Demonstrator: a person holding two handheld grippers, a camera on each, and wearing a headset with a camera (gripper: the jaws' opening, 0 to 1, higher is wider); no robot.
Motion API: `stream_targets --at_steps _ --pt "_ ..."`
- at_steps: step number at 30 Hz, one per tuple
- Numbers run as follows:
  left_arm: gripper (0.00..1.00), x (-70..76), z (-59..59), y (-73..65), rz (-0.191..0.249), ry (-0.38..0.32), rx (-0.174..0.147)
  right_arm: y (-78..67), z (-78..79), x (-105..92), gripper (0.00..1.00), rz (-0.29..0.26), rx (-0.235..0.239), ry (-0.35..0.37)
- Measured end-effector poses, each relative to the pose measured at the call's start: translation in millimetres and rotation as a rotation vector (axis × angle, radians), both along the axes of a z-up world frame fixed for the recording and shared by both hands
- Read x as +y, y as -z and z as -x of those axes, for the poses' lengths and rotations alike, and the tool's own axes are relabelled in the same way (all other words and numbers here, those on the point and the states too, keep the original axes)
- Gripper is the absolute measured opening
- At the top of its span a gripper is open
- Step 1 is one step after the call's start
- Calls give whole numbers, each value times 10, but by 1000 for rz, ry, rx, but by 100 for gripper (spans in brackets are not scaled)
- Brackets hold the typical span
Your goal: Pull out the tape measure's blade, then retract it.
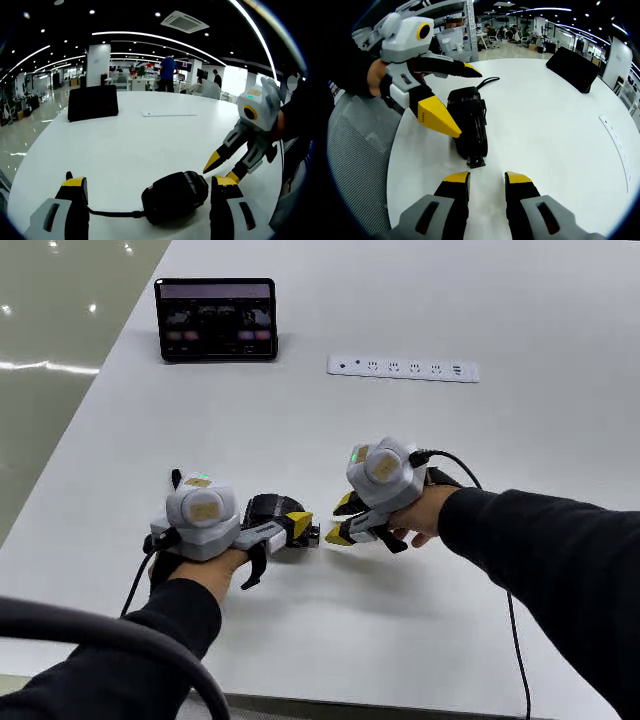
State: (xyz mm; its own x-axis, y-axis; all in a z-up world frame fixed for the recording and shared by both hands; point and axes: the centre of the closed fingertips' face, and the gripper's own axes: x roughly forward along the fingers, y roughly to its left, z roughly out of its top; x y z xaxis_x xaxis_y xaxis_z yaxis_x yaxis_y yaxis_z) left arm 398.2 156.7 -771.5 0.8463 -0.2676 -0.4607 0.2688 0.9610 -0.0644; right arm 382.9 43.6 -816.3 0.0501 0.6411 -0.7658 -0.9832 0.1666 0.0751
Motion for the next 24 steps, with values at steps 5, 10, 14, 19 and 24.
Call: stream_targets --at_steps 5,10,14,19,24 --pt "100 -15 67 -90 108 79 50 -147 -79 -161 31 -28 -23 60" --pt "100 -58 191 -194 149 169 62 -302 -112 -302 42 -54 -66 95" --pt "100 -14 289 -233 136 209 69 -429 -75 -430 52 -98 -69 158" --pt "99 69 387 -315 144 235 69 -463 24 -675 66 -131 -73 219" --pt "100 118 493 -413 131 267 53 -484 98 -994 83 -170 -98 305"
